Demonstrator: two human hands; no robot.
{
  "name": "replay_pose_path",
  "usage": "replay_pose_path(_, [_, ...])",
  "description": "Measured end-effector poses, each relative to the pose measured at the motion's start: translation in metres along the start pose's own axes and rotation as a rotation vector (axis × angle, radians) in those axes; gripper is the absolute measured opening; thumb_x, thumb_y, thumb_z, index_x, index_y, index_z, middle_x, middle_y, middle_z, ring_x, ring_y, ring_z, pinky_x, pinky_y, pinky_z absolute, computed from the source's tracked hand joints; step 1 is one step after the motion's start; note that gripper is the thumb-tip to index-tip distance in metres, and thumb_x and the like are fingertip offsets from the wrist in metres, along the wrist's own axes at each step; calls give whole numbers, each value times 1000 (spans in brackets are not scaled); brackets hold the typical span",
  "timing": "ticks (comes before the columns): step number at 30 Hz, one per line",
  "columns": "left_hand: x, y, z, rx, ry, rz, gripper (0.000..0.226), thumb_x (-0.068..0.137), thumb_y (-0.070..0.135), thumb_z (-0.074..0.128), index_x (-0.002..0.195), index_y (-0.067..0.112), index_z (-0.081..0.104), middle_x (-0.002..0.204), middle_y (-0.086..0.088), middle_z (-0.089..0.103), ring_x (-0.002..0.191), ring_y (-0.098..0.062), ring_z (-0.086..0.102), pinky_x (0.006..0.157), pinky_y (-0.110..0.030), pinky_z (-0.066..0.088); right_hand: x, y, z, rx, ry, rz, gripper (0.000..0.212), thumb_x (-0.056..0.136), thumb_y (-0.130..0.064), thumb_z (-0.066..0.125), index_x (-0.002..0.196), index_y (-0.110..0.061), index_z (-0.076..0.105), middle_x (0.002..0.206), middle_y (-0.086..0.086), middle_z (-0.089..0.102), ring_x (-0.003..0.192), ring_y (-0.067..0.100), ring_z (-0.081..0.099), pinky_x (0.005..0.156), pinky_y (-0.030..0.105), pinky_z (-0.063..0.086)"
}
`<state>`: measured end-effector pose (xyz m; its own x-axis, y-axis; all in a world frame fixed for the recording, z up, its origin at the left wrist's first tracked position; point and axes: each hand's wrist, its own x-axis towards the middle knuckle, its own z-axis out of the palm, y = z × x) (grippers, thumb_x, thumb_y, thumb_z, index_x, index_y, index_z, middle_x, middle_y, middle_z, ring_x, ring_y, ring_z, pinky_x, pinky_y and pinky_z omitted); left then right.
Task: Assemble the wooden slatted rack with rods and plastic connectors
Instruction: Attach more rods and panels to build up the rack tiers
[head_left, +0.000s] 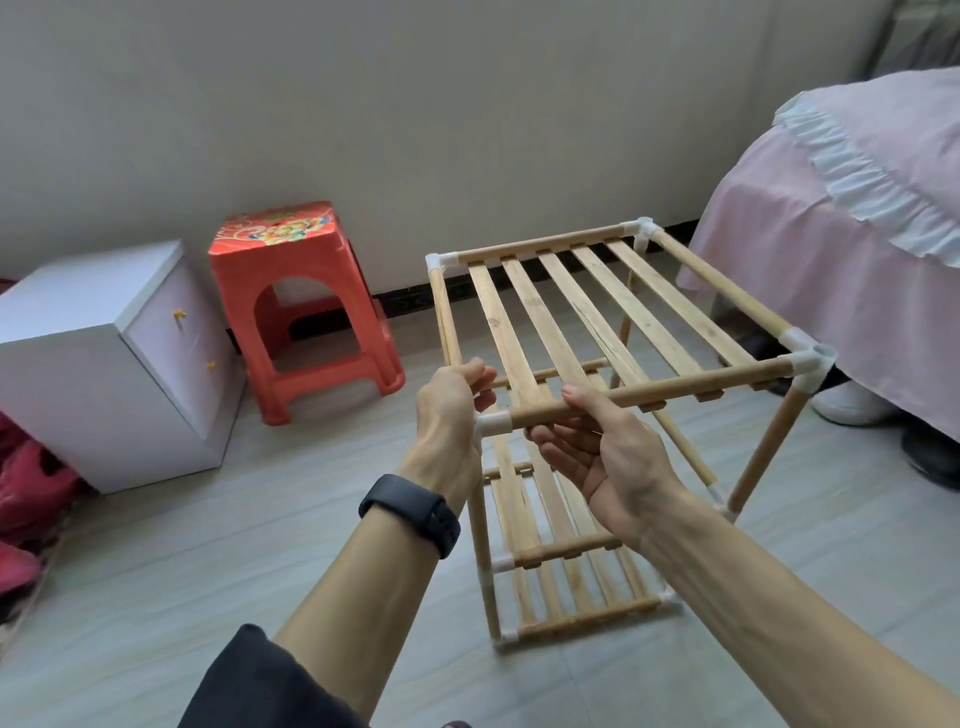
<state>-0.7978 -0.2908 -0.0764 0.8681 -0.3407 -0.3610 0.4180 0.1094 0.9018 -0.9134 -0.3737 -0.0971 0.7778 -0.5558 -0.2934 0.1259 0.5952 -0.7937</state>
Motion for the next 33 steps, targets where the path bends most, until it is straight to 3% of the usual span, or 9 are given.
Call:
replay_pose_path(5, [6,8,-1,-35,-82,-11,10,101,15,54,102,8,61,104,-7,71,103,-28,68,100,-51,51,1,-6,6,-28,-48,-8,28,98,-23,65,88,1,75,86,21,74,72,24,74,64,26,62])
replay_pose_path(10, [11,18,-20,119,-210,-61,26,104,28,52,120,9,58,113,-9,72,101,-30,70,76,-43,56,-8,-16,-9,-344,-108,39,47,97,-47,61,105,-3,75,101,15,77,92,25,75,83,36,60])
replay_pose_path(15, [29,29,-46,193,-185,-54,27,103,29,52,120,11,63,117,-9,72,89,-21,68,65,-31,46,-30,-33,-38,-605,326,-386,53,98,-53,57,71,-9,66,55,-2,62,54,11,58,58,28,51])
replay_pose_path(18, [38,40,-65,225,-169,-70,25,104,24,50,119,10,64,119,-12,72,110,-30,67,70,-31,48,-24,-70,-62,-531,674,-772,43,102,-46,53,73,-15,61,63,-7,59,64,11,54,66,34,46])
replay_pose_path(20, [43,46,-76,242,-156,-67,28,103,21,50,121,6,64,119,-15,72,108,-31,67,82,-33,52,-12,-98,-78,-405,657,-694,34,101,-48,49,90,-18,59,87,-7,61,85,10,57,81,34,45])
replay_pose_path(22, [49,51,-84,273,-141,-65,30,102,20,49,122,4,64,119,-18,72,110,-34,67,105,-45,48,-2,-113,-84,-334,403,-340,47,101,-59,41,109,-17,59,109,-1,64,103,16,61,91,37,46])
replay_pose_path(24, [52,53,-86,301,-138,-58,30,101,18,48,122,3,65,115,-20,73,116,-39,66,114,-54,40,7,-109,-83,-414,163,-96,62,100,-65,36,117,-11,62,111,7,68,101,21,63,89,39,47])
replay_pose_path(28, [49,47,-74,300,-114,-35,31,99,16,47,121,6,66,110,-14,75,116,-38,66,111,-51,43,22,-84,-76,-579,217,-217,41,102,-43,50,95,-5,65,71,6,53,60,13,45,64,30,39])
replay_pose_path(33, [42,38,-53,223,-89,-45,25,92,11,54,114,11,64,103,-11,77,110,-37,69,105,-50,48,23,-78,-95,-481,381,-328,31,102,-28,54,75,-11,57,56,-1,41,52,13,35,54,28,31])
